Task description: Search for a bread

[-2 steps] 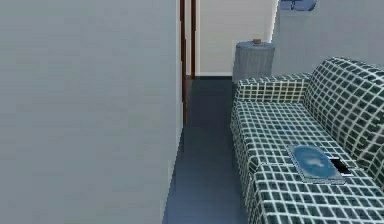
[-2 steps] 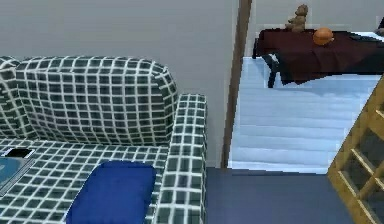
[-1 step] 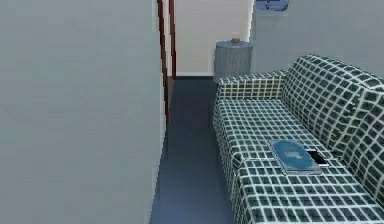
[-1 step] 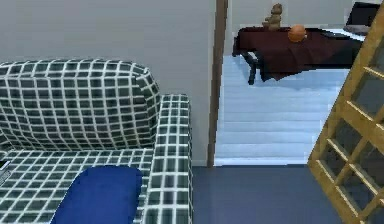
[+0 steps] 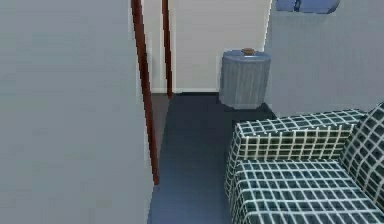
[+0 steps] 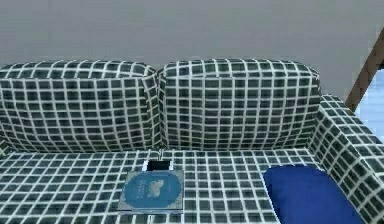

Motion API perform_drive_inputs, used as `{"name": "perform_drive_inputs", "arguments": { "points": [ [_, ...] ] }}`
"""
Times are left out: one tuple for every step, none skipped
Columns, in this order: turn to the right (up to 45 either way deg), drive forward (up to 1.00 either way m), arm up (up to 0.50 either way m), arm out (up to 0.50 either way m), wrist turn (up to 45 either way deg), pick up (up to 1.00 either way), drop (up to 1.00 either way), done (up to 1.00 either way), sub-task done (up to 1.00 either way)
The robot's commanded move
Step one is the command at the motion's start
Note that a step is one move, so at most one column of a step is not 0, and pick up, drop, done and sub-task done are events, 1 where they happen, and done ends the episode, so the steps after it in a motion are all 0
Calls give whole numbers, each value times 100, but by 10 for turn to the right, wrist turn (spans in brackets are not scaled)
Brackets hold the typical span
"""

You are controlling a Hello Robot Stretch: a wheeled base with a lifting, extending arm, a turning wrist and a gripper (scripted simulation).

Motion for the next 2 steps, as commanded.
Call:
{"name": "perform_drive_inputs", "arguments": {
  "points": [
    [30,0,0,0,0,0,0,0,0],
    [-30,0,0,0,0,0,0,0,0]
  ]
}}
